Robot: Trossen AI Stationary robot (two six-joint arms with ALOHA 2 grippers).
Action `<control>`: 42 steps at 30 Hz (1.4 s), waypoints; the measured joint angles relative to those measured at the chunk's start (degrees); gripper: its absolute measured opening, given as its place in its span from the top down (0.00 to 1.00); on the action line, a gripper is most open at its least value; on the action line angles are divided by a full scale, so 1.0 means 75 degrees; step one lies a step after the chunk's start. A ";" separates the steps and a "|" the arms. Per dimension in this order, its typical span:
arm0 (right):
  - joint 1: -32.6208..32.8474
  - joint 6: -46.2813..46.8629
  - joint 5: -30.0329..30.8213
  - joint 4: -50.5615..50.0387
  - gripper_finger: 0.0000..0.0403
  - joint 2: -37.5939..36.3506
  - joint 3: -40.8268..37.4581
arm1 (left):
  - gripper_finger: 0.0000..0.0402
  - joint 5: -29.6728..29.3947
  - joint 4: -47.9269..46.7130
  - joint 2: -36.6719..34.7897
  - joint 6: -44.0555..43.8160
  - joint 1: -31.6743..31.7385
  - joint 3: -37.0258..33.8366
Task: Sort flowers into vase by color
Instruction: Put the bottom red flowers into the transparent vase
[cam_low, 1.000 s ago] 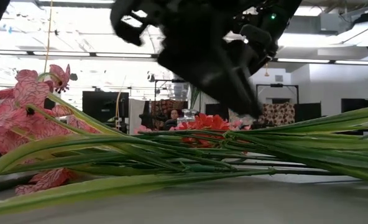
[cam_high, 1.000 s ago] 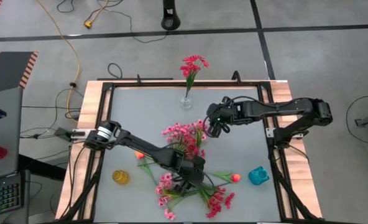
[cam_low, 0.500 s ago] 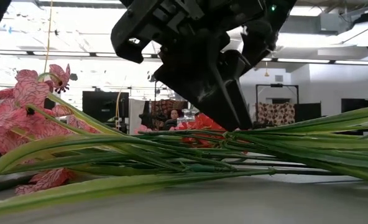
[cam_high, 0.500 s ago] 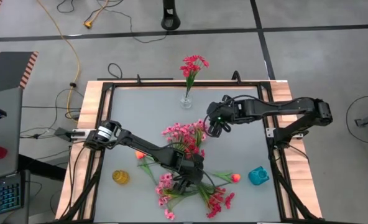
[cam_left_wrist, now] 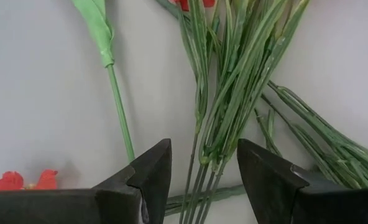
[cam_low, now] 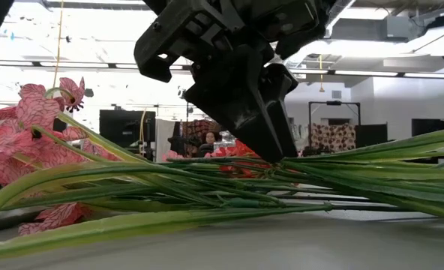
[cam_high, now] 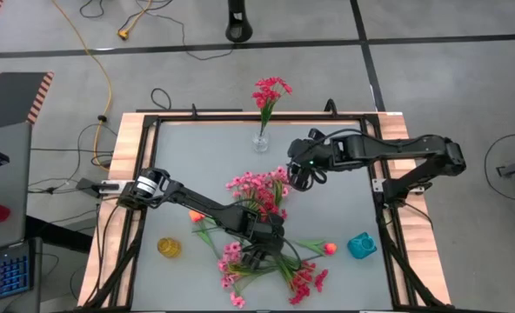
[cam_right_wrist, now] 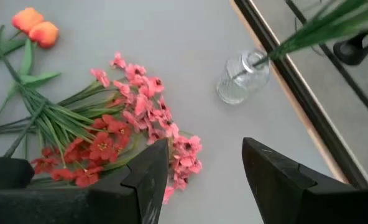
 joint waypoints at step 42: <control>-0.0342 -0.0592 0.0122 -0.1400 0.43 -0.0647 0.0788 | 0.97 -0.0134 0.0265 0.0513 -0.0439 0.0048 0.0373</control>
